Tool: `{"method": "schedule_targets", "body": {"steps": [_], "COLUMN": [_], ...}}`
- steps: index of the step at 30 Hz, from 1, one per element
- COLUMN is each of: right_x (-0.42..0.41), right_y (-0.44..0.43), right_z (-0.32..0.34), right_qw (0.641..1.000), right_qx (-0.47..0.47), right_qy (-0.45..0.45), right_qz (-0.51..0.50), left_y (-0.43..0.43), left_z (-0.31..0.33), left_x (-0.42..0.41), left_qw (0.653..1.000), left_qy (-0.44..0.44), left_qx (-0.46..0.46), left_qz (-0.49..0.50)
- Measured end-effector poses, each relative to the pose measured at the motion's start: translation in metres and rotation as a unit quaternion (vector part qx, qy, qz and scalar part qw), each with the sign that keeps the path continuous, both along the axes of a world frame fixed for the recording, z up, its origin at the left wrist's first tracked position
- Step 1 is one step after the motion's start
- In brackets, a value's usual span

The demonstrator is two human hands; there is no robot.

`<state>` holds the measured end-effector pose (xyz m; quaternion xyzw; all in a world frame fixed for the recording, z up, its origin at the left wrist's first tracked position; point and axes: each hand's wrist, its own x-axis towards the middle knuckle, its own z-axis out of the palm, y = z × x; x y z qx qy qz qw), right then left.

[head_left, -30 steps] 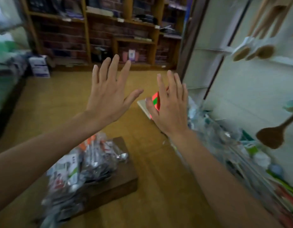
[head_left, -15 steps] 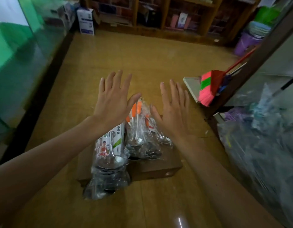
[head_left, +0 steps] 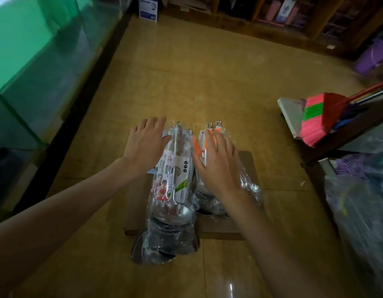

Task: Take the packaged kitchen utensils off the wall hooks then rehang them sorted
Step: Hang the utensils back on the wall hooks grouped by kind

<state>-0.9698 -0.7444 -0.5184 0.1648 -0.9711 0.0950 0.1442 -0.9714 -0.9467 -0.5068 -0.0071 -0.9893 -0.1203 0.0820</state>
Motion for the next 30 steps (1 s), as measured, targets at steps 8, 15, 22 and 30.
{"method": "schedule_targets", "body": {"steps": [8, 15, 22, 30], "right_x": [0.018, 0.024, 0.025, 0.028], "right_y": [-0.048, -0.06, -0.066, -0.068], "right_z": [-0.048, -0.06, -0.064, -0.062], "right_qw": [0.982, 0.962, 0.97, 0.97], "right_qx": [-0.049, -0.121, -0.084, -0.062], "right_qy": [-0.183, -0.233, -0.208, -0.215], "right_qz": [-0.024, -0.075, -0.092, -0.094], "left_y": [0.02, 0.038, 0.045, 0.052], "left_z": [-0.032, -0.06, -0.067, -0.058], "left_x": [-0.029, -0.051, -0.051, -0.048], "left_qw": [0.993, 0.98, 0.991, 0.99], "left_qy": [-0.096, -0.151, -0.091, -0.1], "left_qx": [0.071, 0.094, 0.009, 0.03], "left_qz": [0.019, 0.087, 0.094, 0.092]}}
